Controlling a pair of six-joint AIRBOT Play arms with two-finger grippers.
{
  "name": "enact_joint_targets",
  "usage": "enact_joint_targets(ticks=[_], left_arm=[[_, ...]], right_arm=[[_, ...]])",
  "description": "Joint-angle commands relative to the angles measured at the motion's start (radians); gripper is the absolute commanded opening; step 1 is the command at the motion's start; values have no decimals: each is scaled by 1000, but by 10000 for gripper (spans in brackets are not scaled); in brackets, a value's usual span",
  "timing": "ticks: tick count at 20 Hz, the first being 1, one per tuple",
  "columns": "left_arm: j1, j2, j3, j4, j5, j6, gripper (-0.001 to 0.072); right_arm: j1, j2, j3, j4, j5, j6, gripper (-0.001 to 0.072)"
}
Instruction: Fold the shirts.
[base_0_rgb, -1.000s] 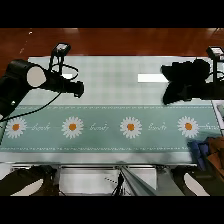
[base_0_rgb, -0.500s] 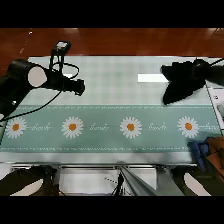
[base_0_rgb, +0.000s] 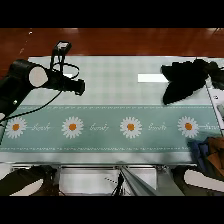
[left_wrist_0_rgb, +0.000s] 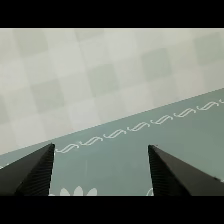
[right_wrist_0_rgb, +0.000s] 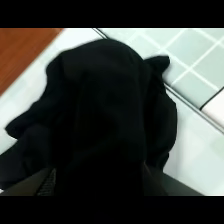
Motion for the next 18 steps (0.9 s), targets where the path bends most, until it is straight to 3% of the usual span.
enact_joint_targets(ticks=[1, 8, 9, 10, 11, 12, 15, 18], left_arm=[[-1, 0, 0, 0, 1, 0, 720], [-1, 0, 0, -49, -3, 0, 720], [-1, 0, 0, -49, -3, 0, 720], [-1, 0, 0, -49, -3, 0, 720], [-1, 0, 0, -49, -3, 0, 720], [-1, 0, 0, -49, -3, 0, 720], [-1, 2, 1, -54, -10, 0, 720], [-1, 12, 39, -99, -30, 0, 720]], right_arm=[[8, -114, 3, 63, -89, 29, 589], [31, -250, 17, 158, -160, 30, 586], [31, -265, 17, 183, -159, 29, 557], [31, -276, 17, 207, -159, 29, 437], [31, -282, 17, 229, -161, 29, 204], [31, -281, 17, 237, -174, 29, 28], [31, -212, 17, 271, -249, -10, 19], [31, -47, 66, 270, -262, -165, 18]])
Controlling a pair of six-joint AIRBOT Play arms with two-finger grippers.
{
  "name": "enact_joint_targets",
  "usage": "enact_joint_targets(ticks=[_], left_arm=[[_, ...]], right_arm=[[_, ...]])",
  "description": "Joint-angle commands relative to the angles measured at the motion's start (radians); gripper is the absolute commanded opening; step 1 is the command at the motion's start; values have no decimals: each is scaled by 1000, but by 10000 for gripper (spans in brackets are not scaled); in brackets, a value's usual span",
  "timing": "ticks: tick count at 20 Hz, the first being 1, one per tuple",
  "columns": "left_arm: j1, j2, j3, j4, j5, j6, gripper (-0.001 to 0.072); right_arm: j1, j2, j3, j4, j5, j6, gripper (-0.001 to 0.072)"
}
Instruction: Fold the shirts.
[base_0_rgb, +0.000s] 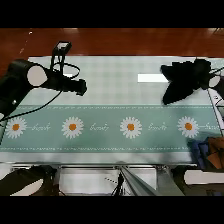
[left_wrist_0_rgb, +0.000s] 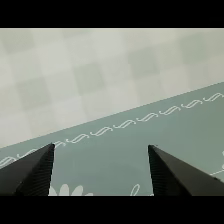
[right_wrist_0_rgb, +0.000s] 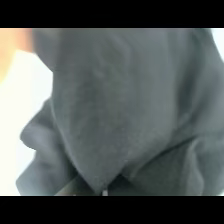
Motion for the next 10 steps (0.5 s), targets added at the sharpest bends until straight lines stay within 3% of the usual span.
enact_joint_targets(ticks=[1, 4, 10], left_arm=[[-1, 7, 61, -45, -32, 0, 720], [0, 14, 237, -45, -79, 16, 720], [-1, 63, 734, -45, -149, 55, 720]], right_arm=[[6, 173, 62, 17, -27, -177, 18], [39, 359, 179, 17, -27, -297, 18], [163, 605, 383, 18, 24, -317, 18]])
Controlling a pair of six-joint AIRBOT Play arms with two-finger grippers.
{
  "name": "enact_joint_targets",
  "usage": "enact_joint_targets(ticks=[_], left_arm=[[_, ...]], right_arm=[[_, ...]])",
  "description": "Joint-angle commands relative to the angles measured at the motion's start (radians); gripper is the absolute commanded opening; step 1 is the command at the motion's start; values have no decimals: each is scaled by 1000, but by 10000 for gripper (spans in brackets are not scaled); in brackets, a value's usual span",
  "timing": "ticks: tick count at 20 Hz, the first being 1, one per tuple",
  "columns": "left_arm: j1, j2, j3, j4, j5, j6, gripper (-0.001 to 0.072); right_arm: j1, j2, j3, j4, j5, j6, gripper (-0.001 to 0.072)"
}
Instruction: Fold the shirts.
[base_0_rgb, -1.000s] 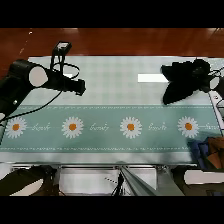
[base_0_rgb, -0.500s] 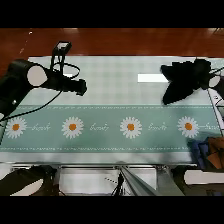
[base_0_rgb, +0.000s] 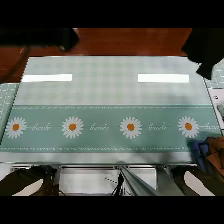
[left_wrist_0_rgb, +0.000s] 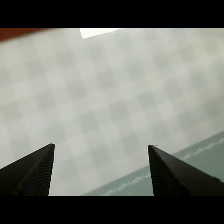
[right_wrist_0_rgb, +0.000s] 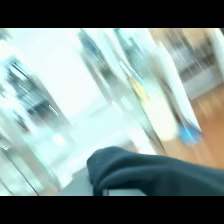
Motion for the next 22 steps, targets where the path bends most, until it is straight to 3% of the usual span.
enact_joint_targets(ticks=[1, 5, 7, 9, 11, 14, 17, 22], left_arm=[[-1, 41, 271, -2, -49, 13, 720], [-1, 130, 333, -1, -97, 12, 720], [-1, 149, 332, -2, -196, 12, 720], [-1, 147, 322, -2, -299, 12, 720], [-1, 147, 259, -3, -318, 11, 720], [-1, 146, 147, -2, -318, 12, 720], [-1, 147, 60, -2, -322, 12, 720], [-1, 147, -49, -3, -321, 12, 720]], right_arm=[[71, 140, 92, 2, 67, -33, 18], [142, 238, 93, 3, 315, -53, 18], [195, 249, 93, 5, 492, -130, 18], [290, 230, 89, 13, 671, -149, 18], [451, 169, 79, 17, 819, -170, 18], [715, 63, -32, -87, 840, -184, 18], [926, -59, -173, -176, 800, -111, 19], [1057, -238, -251, -283, 779, -76, 21]])
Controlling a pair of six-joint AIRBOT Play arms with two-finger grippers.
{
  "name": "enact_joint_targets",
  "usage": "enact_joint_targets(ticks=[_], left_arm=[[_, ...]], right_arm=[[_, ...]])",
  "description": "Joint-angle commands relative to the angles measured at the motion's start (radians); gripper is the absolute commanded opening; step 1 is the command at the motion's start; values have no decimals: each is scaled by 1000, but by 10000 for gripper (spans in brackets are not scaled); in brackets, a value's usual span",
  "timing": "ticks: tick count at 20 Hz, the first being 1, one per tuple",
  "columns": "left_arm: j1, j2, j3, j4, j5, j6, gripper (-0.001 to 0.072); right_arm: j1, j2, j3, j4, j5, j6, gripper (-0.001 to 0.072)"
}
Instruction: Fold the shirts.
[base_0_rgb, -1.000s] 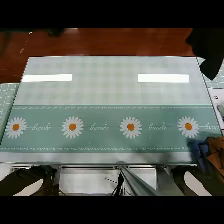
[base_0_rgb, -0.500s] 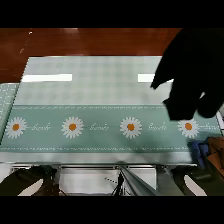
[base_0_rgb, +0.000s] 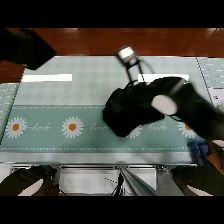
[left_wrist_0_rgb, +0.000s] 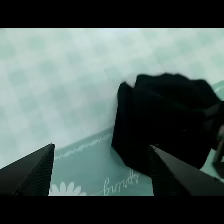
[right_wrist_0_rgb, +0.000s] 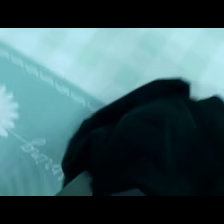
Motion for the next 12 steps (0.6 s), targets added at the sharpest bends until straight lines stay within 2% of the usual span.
enact_joint_targets(ticks=[1, 3, 4, 8, 10, 12], left_arm=[[-1, 0, -95, -11, -2, 0, 720], [-1, 0, -170, -39, -2, 0, 720], [-1, 0, -214, -51, 1, 0, 720], [-1, 2, -459, -170, 90, 8, 720], [-1, 9, -611, -260, 158, 21, 720], [-1, 14, -748, -358, 213, 62, 720]], right_arm=[[77, -103, -42, -117, 0, 24, 77], [58, -80, -36, -237, 27, 23, 446], [39, -53, -25, -313, 68, 23, 495], [-106, 126, -8, -597, 246, 2, 493], [-271, 212, -8, -609, 277, -40, 491], [-487, 269, -16, -557, 272, -62, 490]])
